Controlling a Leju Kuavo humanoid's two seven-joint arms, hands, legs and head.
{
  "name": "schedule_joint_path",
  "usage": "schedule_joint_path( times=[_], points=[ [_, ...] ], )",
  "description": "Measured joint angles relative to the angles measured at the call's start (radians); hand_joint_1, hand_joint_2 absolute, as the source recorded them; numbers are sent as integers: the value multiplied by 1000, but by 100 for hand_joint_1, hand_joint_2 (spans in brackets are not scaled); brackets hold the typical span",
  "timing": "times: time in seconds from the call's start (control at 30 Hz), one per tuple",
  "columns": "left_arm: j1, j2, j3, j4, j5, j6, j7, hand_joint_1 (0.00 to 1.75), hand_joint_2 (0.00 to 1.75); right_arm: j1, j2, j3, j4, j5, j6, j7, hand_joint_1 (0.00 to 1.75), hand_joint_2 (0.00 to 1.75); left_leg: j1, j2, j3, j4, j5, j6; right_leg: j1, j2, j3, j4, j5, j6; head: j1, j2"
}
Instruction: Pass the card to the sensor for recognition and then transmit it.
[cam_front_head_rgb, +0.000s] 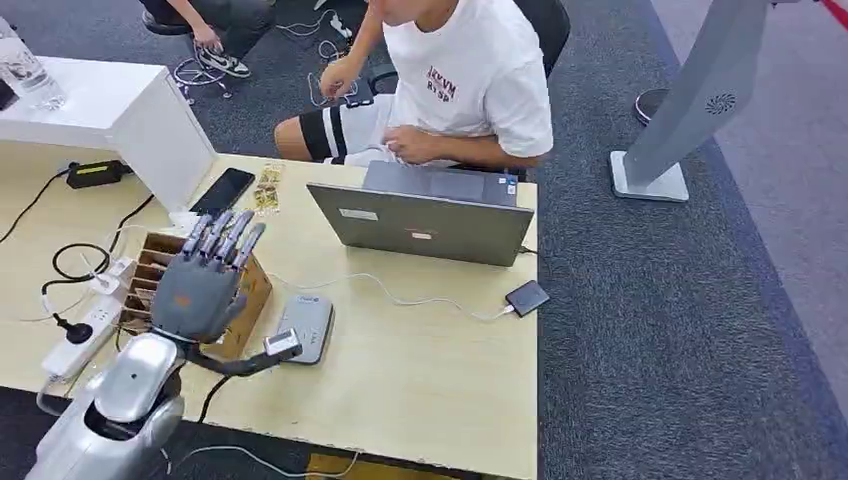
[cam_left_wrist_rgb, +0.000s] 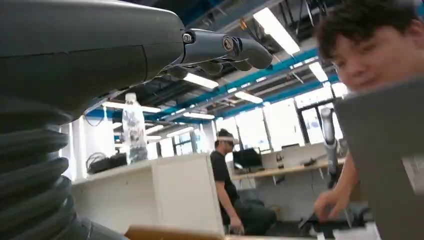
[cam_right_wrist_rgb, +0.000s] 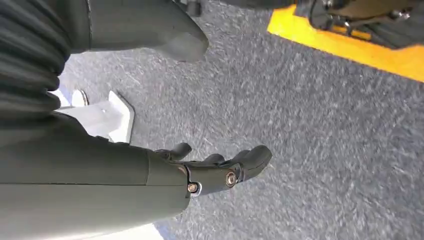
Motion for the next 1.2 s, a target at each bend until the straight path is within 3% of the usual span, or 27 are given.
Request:
schedule_joint_path(
  times=[0.13,0.27,0.5,1.2],
  points=[
    [134,28,37,-65,26,12,-2,0,175,2,-1,-2,0,0,-1,0,0,175,0,0,0,0,0,0,0,0,0,0,-1,0,0,0],
    [188,35,74,-96,38,-2,-9,0,175,3,-1,-2,0,3,-2,0,0,175,0,-1,0,0,0,0,0,-1,1,0,0,0,1,0],
    [199,43,123,-91,65,-108,17,0,175,3,-1,-2,0,5,-2,8,0,175,0,-2,0,0,1,0,0,-2,1,0,1,0,0,0],
    [200,49,189,-19,119,-167,65,0,175,2,-1,-2,0,19,-2,13,0,175,0,-2,0,0,0,0,0,-2,1,0,0,0,0,0]
  ],
)
